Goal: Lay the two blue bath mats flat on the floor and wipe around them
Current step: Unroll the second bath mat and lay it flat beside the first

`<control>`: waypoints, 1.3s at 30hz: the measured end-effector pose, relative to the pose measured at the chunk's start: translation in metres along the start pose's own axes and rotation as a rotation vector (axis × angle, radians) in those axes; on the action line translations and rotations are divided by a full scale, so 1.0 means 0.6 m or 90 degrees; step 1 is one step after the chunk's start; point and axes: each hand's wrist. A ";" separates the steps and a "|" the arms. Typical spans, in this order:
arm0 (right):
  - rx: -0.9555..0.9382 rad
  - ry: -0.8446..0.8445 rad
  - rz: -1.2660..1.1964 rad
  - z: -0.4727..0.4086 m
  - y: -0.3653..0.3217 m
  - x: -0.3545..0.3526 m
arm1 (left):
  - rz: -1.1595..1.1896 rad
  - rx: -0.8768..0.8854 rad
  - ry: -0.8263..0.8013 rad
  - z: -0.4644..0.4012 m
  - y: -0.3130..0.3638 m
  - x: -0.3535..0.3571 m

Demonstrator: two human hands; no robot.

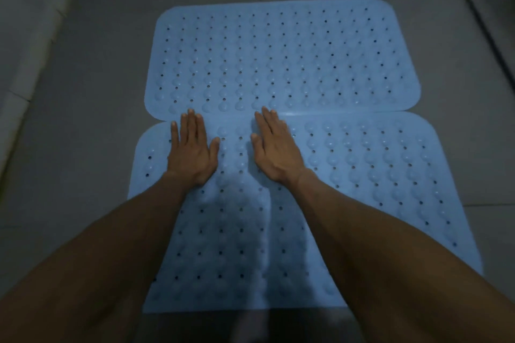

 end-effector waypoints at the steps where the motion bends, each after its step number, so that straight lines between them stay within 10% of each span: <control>1: -0.004 0.019 0.037 0.011 0.025 -0.018 | 0.009 0.005 0.008 0.004 0.029 -0.001; 14: 0.111 0.068 0.219 0.107 0.290 -0.160 | 0.157 0.093 0.060 0.005 0.439 0.043; 39: 0.137 0.056 0.234 0.100 0.314 -0.154 | 0.102 0.043 0.038 -0.007 0.462 0.047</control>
Point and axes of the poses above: each hand's wrist, its own z-axis away from the middle knuckle, its own x-axis out of the palm, y = z × x, and after that the axes turned 6 degrees about -y, right-handed
